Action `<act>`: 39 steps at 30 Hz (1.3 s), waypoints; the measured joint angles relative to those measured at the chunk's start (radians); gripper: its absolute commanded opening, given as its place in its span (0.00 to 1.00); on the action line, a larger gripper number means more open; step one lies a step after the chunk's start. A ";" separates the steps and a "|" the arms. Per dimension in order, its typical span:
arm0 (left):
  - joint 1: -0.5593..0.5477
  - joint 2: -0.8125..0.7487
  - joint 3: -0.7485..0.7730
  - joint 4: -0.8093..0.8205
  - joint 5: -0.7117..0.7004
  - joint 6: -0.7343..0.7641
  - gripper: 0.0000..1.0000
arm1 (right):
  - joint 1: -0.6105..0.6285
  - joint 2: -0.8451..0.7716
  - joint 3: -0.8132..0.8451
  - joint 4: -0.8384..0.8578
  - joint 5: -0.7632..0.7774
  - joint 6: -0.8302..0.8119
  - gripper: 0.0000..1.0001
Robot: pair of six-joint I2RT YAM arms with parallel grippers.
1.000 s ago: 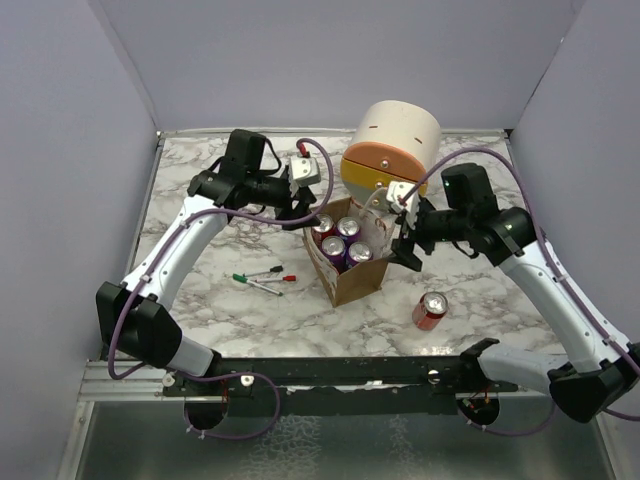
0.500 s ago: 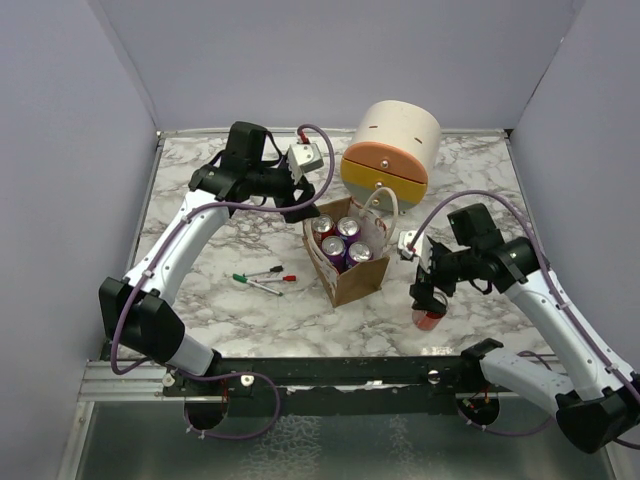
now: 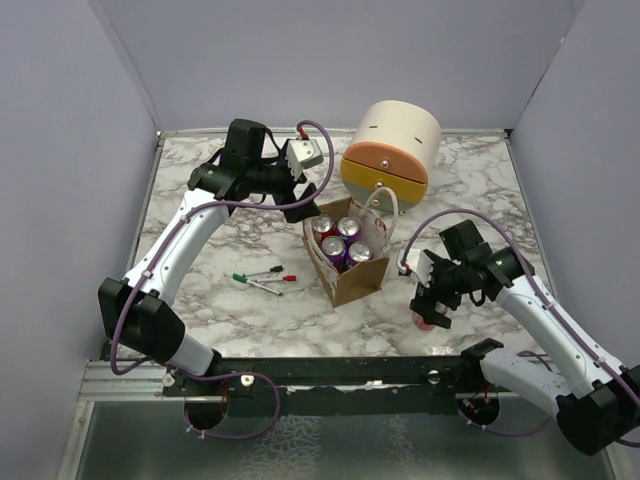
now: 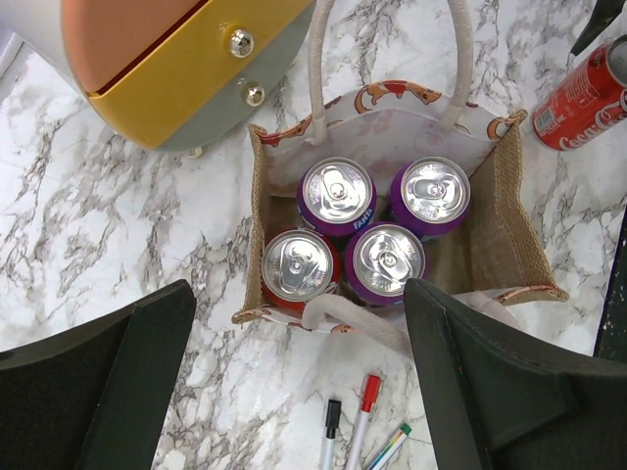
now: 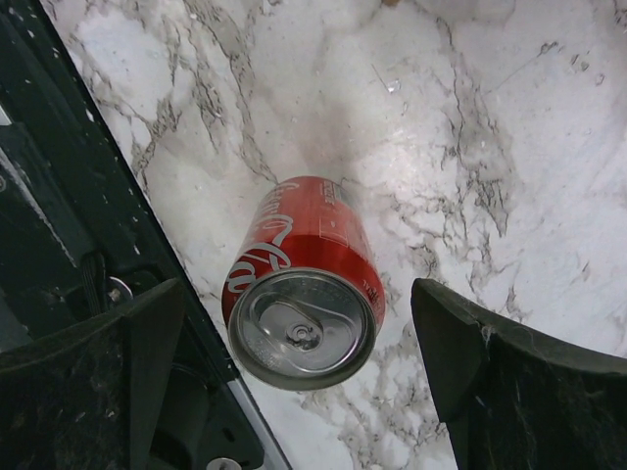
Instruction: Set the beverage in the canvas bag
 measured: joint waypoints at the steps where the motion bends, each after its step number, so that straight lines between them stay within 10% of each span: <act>1: 0.000 0.000 0.000 0.000 0.000 -0.001 0.91 | 0.000 0.001 -0.008 0.003 0.007 0.001 0.96; 19: 0.001 -0.008 0.000 0.001 0.004 -0.025 0.87 | 0.000 0.010 -0.089 0.057 0.068 0.021 0.47; 39: 0.002 -0.027 0.024 -0.140 0.058 0.155 0.84 | 0.000 0.058 0.288 0.007 -0.148 0.005 0.30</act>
